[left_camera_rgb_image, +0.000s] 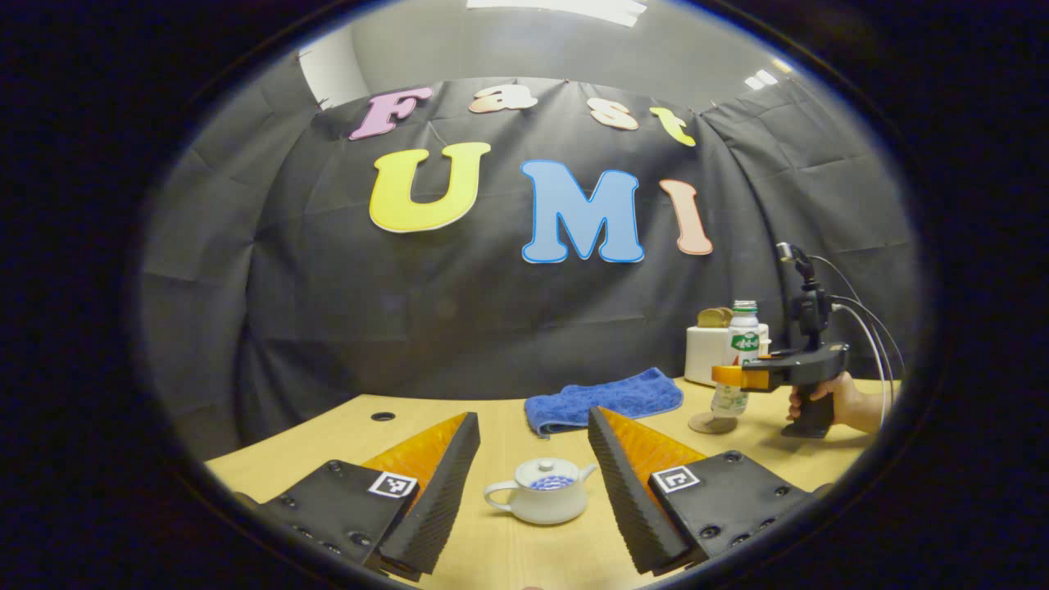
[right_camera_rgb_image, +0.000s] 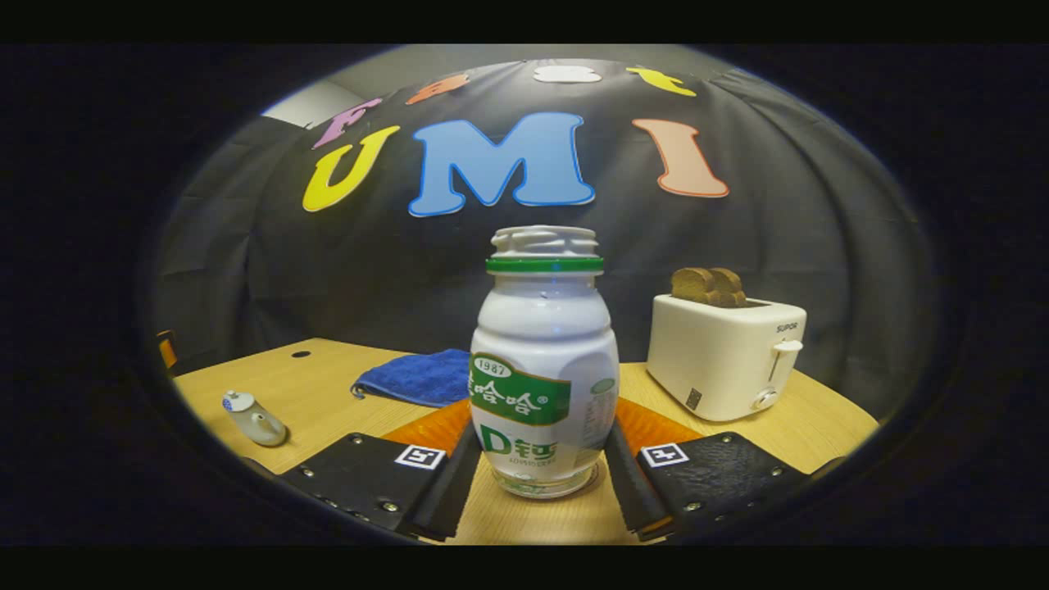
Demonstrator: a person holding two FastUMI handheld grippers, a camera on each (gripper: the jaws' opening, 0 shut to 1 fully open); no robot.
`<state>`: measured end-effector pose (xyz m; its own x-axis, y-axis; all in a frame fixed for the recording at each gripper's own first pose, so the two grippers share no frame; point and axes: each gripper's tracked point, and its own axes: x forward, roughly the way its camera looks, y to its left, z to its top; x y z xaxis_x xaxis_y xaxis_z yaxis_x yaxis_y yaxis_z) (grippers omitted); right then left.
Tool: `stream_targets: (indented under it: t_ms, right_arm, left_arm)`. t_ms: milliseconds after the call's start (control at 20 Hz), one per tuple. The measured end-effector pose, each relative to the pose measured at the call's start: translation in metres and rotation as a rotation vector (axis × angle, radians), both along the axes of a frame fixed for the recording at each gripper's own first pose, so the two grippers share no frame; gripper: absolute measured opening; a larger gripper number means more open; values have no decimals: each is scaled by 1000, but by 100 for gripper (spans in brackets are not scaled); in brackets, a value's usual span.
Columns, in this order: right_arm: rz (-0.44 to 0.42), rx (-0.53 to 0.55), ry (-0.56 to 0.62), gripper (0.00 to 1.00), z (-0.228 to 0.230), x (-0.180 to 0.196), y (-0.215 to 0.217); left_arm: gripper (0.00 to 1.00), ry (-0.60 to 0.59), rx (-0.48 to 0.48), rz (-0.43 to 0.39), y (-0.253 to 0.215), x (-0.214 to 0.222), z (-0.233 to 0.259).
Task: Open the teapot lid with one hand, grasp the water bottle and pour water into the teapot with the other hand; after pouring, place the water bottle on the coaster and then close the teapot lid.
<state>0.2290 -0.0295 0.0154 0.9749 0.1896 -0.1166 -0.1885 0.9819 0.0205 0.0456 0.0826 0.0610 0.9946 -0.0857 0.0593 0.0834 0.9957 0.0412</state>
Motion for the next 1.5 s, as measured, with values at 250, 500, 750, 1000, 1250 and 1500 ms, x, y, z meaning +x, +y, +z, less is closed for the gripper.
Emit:
stream_targets:
  t_ms: [250,500,750,1000,1250,1500]
  right_arm:
    - [-2,-52,25,72,-19,17,2]
    - [-5,-43,26,72,-22,20,3]
    - [-4,-66,28,76,-27,15,5]
    - [-12,-53,-48,99,-2,-11,4]
    - [-95,-61,-168,99,25,-123,1]
    - [-65,-84,-153,98,2,-231,50]
  left_arm:
    - [89,32,-43,4,9,3,-19]
    - [89,52,-42,8,9,6,-28]
    - [91,45,-44,2,7,3,-25]
    - [97,68,-59,-21,-4,-8,-29]
    - [86,73,-101,-85,-42,-29,-31]
    - [99,79,-187,-148,-115,-59,-49]
